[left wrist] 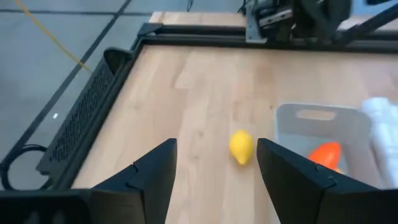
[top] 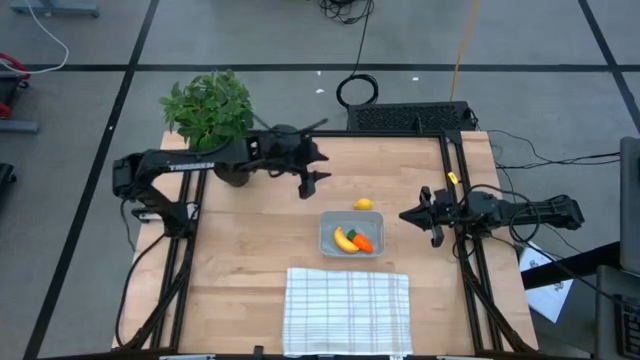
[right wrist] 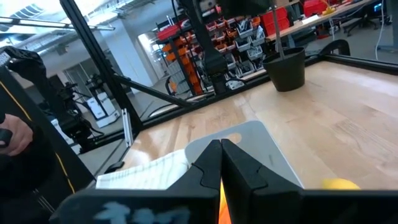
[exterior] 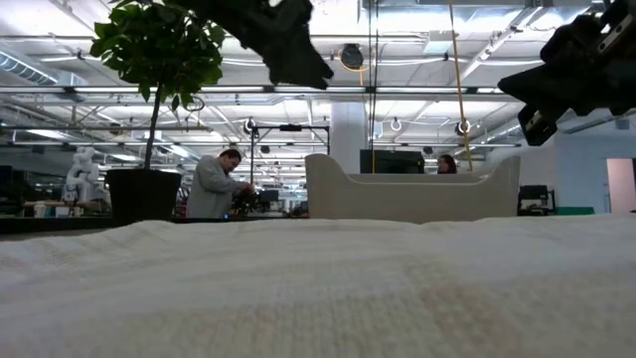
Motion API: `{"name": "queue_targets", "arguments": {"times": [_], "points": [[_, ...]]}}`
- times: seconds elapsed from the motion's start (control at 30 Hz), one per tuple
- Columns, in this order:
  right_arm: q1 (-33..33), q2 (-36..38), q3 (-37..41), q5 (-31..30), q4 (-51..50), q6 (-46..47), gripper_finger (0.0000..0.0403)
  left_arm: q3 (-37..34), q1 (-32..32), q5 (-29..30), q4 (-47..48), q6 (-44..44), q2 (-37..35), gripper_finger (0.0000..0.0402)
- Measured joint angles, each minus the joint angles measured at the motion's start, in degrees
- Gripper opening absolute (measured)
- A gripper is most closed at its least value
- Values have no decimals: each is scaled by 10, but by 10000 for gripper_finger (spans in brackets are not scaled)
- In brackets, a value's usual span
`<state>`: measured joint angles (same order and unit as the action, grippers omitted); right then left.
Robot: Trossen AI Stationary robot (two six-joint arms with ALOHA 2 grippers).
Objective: Pick and placing Produce into tupperware
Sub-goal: Put the yellow lemon into the gray bin
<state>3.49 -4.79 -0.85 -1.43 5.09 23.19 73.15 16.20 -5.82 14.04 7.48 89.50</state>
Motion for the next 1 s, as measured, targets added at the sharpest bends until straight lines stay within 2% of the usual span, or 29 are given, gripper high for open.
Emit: {"name": "queue_targets", "arguments": {"times": [0.13, 0.33, 0.5, 0.73, 1.0], "points": [[0, -3, 0, 0, -17, 0, 0, 83, 12, -6, 98, 21, 58, 228], [0, -20, 0, 16, -34, 21, 0, 229, 42, -86, 183, 35, 176, 228], [0, -31, 0, 17, -32, 14, 0, 314, 53, -92, 242, 67, 266, 228], [0, -44, 0, 17, -37, 8, 0, 328, 48, -97, 265, 103, 311, 228], [0, -57, 0, 15, -32, -13, 0, 318, 38, -93, 296, 135, 313, 228]]}}
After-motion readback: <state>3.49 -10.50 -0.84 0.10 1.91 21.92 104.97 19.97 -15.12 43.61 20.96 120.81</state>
